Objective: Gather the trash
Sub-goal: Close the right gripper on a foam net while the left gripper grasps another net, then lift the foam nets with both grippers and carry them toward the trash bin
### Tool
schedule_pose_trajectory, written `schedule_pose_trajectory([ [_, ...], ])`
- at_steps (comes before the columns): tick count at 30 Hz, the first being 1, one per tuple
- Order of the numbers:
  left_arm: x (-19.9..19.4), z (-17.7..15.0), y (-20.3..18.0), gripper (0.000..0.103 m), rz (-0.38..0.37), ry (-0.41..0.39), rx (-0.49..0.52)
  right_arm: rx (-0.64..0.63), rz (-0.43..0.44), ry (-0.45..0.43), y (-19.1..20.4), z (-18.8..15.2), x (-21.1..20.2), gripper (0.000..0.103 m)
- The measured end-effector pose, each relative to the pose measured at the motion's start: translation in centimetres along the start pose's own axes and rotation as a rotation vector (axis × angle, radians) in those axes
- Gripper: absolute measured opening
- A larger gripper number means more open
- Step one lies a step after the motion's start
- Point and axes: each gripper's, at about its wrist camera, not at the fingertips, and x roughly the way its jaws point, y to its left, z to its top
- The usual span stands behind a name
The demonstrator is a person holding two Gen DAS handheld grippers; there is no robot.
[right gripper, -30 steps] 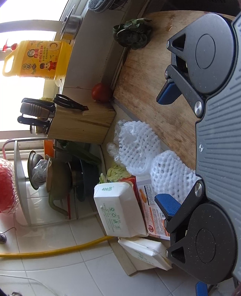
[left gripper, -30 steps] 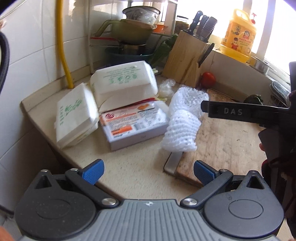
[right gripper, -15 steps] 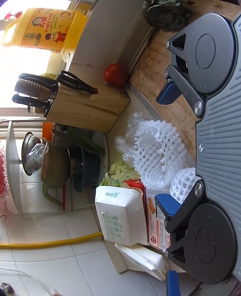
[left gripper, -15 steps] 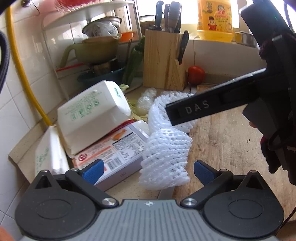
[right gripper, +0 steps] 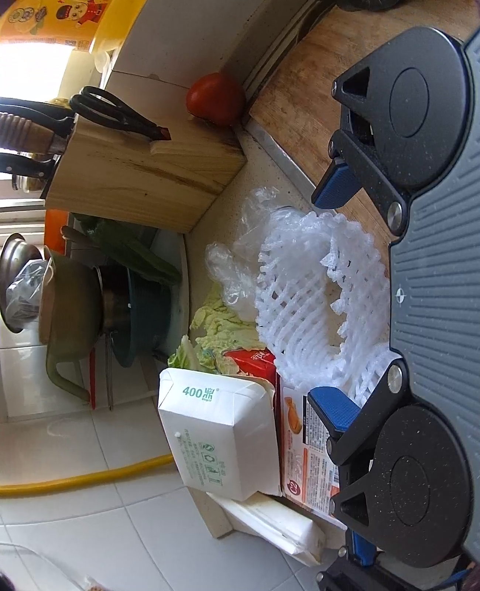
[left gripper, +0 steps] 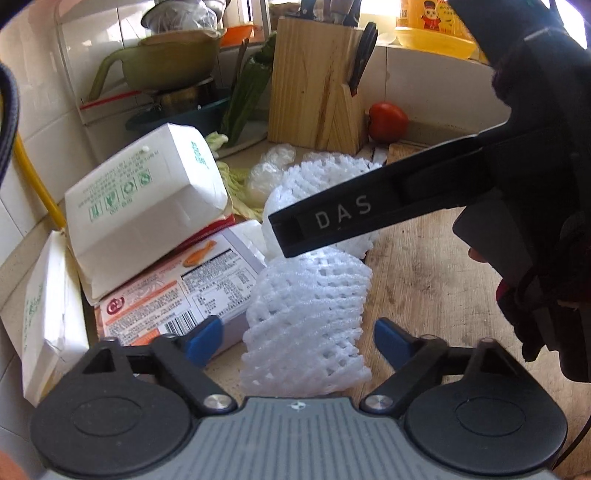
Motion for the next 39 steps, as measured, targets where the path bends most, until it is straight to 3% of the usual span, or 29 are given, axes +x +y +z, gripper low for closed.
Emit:
schedule_pose_trajectory([
  [2, 0.6, 0.1, 0.5, 0.064, -0.035, 0.033, -0.03, 0.013, 0.017, 0.015, -0.2, -0.1, 0.3, 0.103],
  [7, 0.8, 0.1, 1.2, 0.053, -0.103, 0.044, -0.082, 0.045, 0.042, 0.037, -0.7, -0.3, 0.3, 0.099],
  [9, 0.7, 0.2, 1.0, 0.05, -0.109, 0.043, -0.078, 0.064, 0.056, 0.048, -1.0, -0.3, 0.2, 0.092],
  [12, 0.6, 0.2, 0.9, 0.044, -0.107, 0.038, -0.07, 0.11, 0.086, 0.063, -1.6, -0.2, 0.4, 0.069],
  [14, 0.6, 0.3, 1.1, 0.036, -0.129, 0.041, -0.075, 0.147, 0.103, 0.083, -2.3, -0.2, 0.7, 0.048],
  [20, 0.0, 0.7, 1.9, 0.034, -0.164, 0.031, -0.118, 0.252, 0.139, 0.096, -3.9, -0.5, 0.3, 0.033],
  [26, -1.4, 1.2, 2.0, 0.033, -0.194, -0.003, -0.13, 0.348, 0.195, 0.085, -5.0, -0.9, -0.9, 0.029],
  [32, -2.5, 1.2, 2.3, 0.034, -0.221, -0.027, -0.145, 0.477, 0.333, 0.06, -5.8, -1.3, -1.8, 0.029],
  [39, -3.1, 1.0, 3.2, 0.033, -0.237, -0.046, -0.187, 0.576, 0.422, 0.059, -6.7, -1.8, -2.0, 0.029],
])
